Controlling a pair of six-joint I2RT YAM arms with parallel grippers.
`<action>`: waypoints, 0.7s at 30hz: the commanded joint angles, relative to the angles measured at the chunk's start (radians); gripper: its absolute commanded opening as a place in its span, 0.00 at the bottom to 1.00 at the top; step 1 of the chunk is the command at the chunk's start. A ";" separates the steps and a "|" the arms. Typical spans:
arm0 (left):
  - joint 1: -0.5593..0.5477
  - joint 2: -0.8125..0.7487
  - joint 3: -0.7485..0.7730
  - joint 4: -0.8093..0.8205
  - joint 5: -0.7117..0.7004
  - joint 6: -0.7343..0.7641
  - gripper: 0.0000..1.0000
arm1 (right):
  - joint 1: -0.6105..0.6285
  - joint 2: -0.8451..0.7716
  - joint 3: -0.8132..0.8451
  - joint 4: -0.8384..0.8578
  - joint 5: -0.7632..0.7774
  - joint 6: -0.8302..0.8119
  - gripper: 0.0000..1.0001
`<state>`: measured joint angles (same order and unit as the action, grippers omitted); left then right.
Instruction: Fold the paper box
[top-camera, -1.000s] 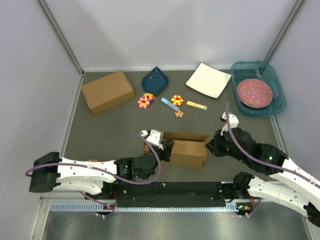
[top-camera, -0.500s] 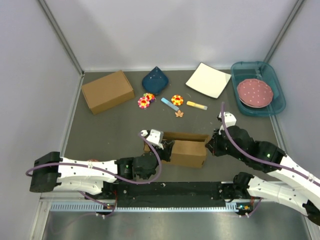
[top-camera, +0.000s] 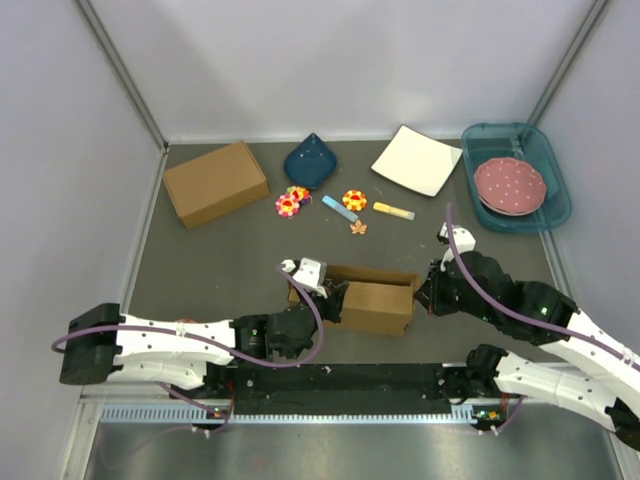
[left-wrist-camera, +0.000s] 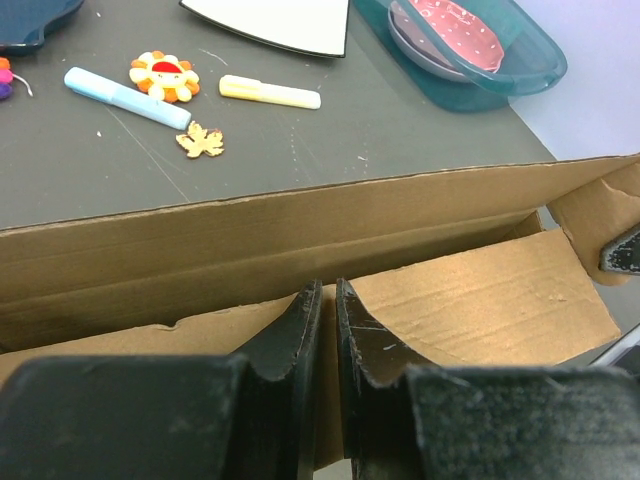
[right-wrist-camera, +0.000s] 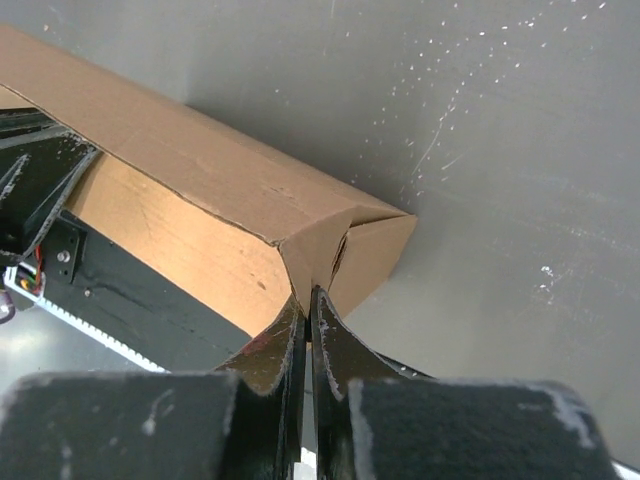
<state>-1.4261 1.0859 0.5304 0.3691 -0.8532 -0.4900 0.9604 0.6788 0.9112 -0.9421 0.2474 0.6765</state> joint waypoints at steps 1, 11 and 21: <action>-0.004 0.052 -0.026 -0.162 0.031 -0.036 0.15 | 0.014 -0.001 0.077 0.005 -0.042 0.023 0.00; -0.004 0.051 -0.021 -0.173 0.036 -0.039 0.15 | 0.014 0.007 0.005 0.042 -0.100 0.044 0.00; -0.004 0.029 -0.014 -0.183 0.043 -0.036 0.15 | 0.014 -0.015 -0.089 0.040 -0.096 0.048 0.00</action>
<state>-1.4258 1.0908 0.5426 0.3492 -0.8608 -0.4965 0.9611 0.6628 0.8612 -0.9123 0.2165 0.7036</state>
